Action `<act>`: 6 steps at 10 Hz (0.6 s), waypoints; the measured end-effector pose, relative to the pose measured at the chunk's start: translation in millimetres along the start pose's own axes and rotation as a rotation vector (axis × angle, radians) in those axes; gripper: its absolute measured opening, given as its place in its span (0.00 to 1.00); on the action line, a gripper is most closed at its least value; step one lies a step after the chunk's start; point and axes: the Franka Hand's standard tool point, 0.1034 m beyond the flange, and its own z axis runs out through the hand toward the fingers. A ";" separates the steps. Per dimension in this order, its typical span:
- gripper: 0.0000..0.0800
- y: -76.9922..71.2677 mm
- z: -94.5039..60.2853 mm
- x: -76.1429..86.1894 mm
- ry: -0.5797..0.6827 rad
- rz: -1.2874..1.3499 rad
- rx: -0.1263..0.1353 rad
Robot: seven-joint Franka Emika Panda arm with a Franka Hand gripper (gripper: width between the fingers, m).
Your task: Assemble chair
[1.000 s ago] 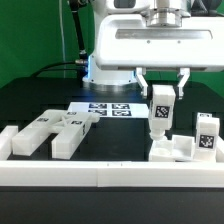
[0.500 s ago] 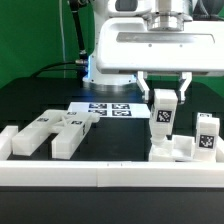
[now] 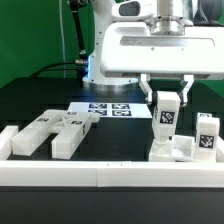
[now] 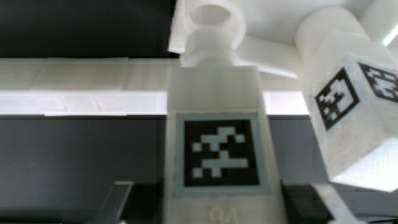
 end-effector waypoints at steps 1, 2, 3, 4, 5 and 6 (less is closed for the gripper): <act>0.36 -0.3 1.9 -1.3 -0.003 -0.001 0.000; 0.36 -0.2 3.8 -3.4 -0.007 -0.002 -0.001; 0.36 -0.1 5.8 -5.7 -0.011 -0.004 -0.002; 0.36 -0.1 8.2 -8.6 -0.016 -0.005 -0.003; 0.36 -0.4 10.2 -10.9 -0.019 -0.006 -0.003; 0.36 -0.8 11.5 -12.6 -0.022 -0.007 -0.003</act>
Offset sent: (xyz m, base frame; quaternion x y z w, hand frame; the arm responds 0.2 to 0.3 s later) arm 0.0028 0.0028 -0.0071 -0.0011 0.0096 -0.0020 1.0000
